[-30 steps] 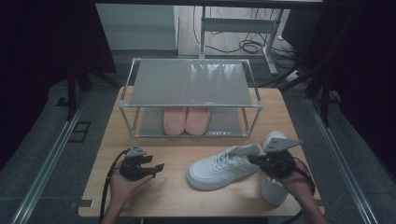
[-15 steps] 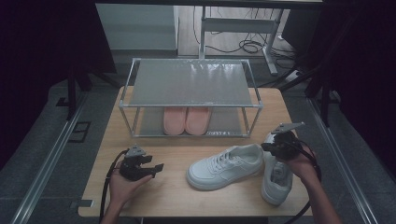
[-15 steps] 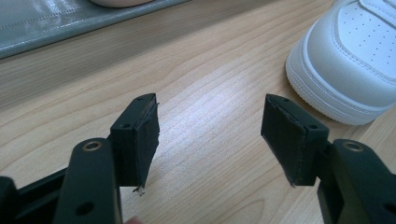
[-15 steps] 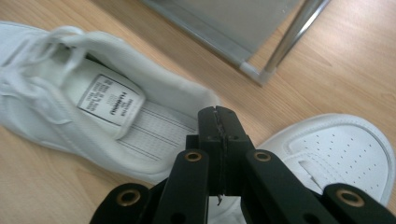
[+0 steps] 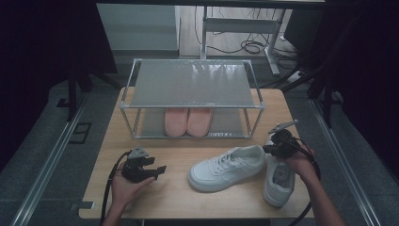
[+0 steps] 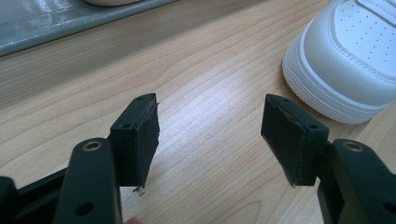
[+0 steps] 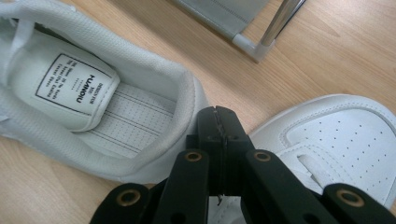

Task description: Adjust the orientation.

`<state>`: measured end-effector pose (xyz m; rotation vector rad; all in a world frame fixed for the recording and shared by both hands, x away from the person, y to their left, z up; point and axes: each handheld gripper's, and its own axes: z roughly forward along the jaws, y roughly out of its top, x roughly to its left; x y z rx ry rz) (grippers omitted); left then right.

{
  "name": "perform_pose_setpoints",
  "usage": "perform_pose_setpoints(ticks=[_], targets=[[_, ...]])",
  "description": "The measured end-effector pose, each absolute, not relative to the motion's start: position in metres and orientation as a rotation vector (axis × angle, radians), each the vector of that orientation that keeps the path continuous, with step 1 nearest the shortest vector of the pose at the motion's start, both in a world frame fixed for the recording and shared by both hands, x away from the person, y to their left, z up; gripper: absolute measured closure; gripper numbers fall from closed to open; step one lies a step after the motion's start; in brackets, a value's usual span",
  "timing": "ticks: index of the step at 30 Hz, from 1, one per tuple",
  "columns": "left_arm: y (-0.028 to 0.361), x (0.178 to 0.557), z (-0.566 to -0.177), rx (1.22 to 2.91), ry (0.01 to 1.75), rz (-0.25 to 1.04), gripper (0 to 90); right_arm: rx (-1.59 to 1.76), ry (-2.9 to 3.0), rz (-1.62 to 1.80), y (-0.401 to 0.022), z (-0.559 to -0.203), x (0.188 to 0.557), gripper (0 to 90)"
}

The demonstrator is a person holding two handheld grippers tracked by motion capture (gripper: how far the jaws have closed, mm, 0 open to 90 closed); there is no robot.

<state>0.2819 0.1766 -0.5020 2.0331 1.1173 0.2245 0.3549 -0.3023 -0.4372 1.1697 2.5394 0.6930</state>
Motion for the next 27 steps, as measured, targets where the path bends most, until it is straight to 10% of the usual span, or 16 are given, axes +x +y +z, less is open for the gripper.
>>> perform_pose_setpoints(ticks=[27], targets=[[0.181, 0.28, -0.496, 2.007, 1.114, 0.234, 37.1, 0.992, 2.669, 0.685, -0.27, -0.435, 0.323, 90.0]])
